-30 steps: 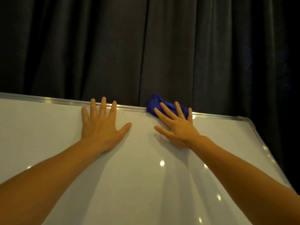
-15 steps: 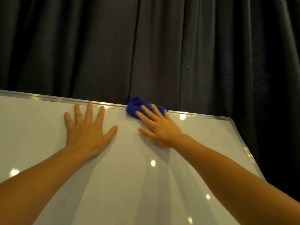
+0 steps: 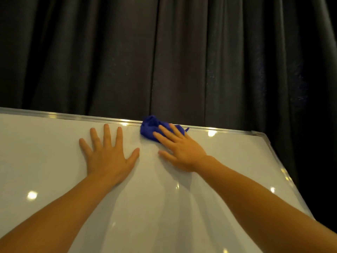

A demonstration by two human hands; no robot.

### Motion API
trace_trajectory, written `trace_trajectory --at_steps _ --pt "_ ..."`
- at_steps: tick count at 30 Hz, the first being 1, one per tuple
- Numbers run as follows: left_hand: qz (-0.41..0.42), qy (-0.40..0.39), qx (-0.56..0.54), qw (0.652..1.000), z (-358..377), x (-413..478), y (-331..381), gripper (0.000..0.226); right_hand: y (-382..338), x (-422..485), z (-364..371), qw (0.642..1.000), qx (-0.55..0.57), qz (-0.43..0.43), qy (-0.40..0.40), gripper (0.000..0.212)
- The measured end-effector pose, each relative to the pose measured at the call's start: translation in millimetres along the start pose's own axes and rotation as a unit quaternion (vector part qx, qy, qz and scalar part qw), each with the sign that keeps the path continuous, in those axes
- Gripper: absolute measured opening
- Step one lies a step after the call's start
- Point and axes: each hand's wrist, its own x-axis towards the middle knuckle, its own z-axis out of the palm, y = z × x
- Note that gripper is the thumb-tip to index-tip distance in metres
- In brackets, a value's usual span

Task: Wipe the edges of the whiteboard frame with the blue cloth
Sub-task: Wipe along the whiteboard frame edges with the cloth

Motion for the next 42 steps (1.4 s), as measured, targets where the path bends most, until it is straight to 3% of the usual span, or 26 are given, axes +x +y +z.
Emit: trace_trajectory --at_steps 2,5,7,9,11,13,16,17,19,21,23,25,30,32,35,39,40,42 --pt "0.022 -0.002 -0.019 1.0 -1 -5 1 0.101 36 -16 -3 0.99 0.03 0.135 0.002 0.067" --pt "0.017 -0.008 -0.024 1.0 0 -11 13 0.102 64 -25 -6 0.888 0.168 0.427 0.032 0.071" --pt "-0.01 -0.012 -0.033 0.999 1 -11 28 0.105 53 -11 -8 0.848 0.203 0.487 0.055 0.074" --pt "-0.052 -0.024 -0.04 0.998 2 -11 44 0.111 25 13 -8 0.875 0.209 0.432 0.06 0.077" --pt "-0.089 -0.032 -0.033 0.995 3 -11 55 0.117 -7 27 -1 0.943 0.166 0.285 0.044 0.076" --pt "-0.108 -0.038 -0.011 0.993 3 -11 59 0.121 -19 24 3 0.987 0.104 0.122 0.011 0.071" --pt "-0.093 -0.034 0.0 0.995 3 -10 58 0.122 22 9 -7 0.999 0.024 0.005 -0.025 0.068" --pt "-0.07 -0.034 -0.007 0.997 3 -11 58 0.12 41 1 -9 0.999 0.019 0.022 -0.029 0.068" --pt "-0.028 -0.036 -0.014 0.999 3 -14 58 0.117 77 -18 -10 0.99 0.042 0.133 -0.028 0.07" --pt "-0.017 -0.035 -0.001 0.999 2 -15 59 0.117 96 -32 -6 0.958 0.089 0.274 -0.013 0.075" --pt "0.006 -0.038 0.006 0.999 1 -11 65 0.116 94 -29 -1 0.929 0.12 0.349 0.005 0.079" --pt "0.045 -0.048 0.003 0.998 1 -9 75 0.114 73 -13 4 0.934 0.138 0.328 0.026 0.084" --pt "0.004 -0.074 0.016 0.997 7 -18 136 0.114 62 -11 11 0.997 0.049 0.048 0.028 0.084" --pt "0.021 -0.069 0.022 0.997 10 -16 151 0.113 96 -22 9 1.0 0.008 0.002 0.011 0.082" --pt "0.069 -0.063 -0.012 0.996 18 -11 171 0.115 169 -59 6 0.989 0.038 0.14 0.0 0.087" --pt "0.043 -0.045 -0.02 0.998 20 -9 213 0.122 247 -113 3 0.912 0.121 0.391 0.012 0.087" --pt "0.034 -0.044 -0.023 0.998 19 -8 225 0.122 248 -114 3 0.906 0.124 0.404 0.016 0.087" --pt "0.034 -0.049 -0.022 0.998 22 -9 256 0.119 231 -103 8 0.926 0.122 0.355 0.026 0.087"
